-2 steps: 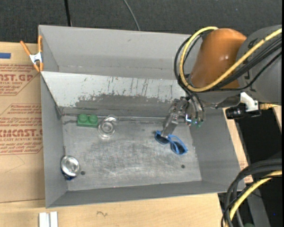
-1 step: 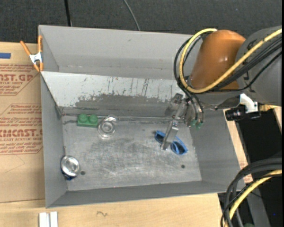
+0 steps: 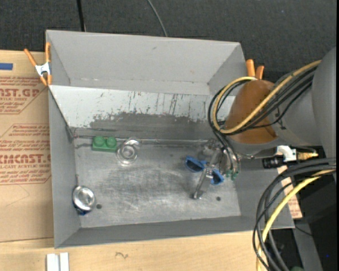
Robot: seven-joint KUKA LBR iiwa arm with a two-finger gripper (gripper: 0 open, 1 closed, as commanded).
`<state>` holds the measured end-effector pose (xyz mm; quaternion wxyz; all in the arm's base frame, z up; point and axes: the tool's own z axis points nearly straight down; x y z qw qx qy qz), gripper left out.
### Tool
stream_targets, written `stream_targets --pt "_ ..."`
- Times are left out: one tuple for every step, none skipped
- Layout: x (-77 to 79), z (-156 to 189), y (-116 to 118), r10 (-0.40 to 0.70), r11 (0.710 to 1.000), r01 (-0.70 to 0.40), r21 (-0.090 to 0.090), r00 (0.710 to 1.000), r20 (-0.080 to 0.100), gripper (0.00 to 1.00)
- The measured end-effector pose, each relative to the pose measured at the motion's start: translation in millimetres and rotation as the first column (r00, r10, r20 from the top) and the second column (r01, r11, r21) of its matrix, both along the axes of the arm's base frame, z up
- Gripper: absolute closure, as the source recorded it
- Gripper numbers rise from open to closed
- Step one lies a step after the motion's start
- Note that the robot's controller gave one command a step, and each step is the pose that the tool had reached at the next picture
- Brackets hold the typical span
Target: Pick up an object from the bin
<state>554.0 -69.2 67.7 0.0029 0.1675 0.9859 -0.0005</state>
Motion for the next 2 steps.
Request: stream_targets --pt "1.5 4 1 0.002 1.000 -0.002 0.000 1.000 0.003 1.00" --pt "22.2 150 -9 0.156 0.988 -0.156 -0.002 0.988 0.006 1.00"
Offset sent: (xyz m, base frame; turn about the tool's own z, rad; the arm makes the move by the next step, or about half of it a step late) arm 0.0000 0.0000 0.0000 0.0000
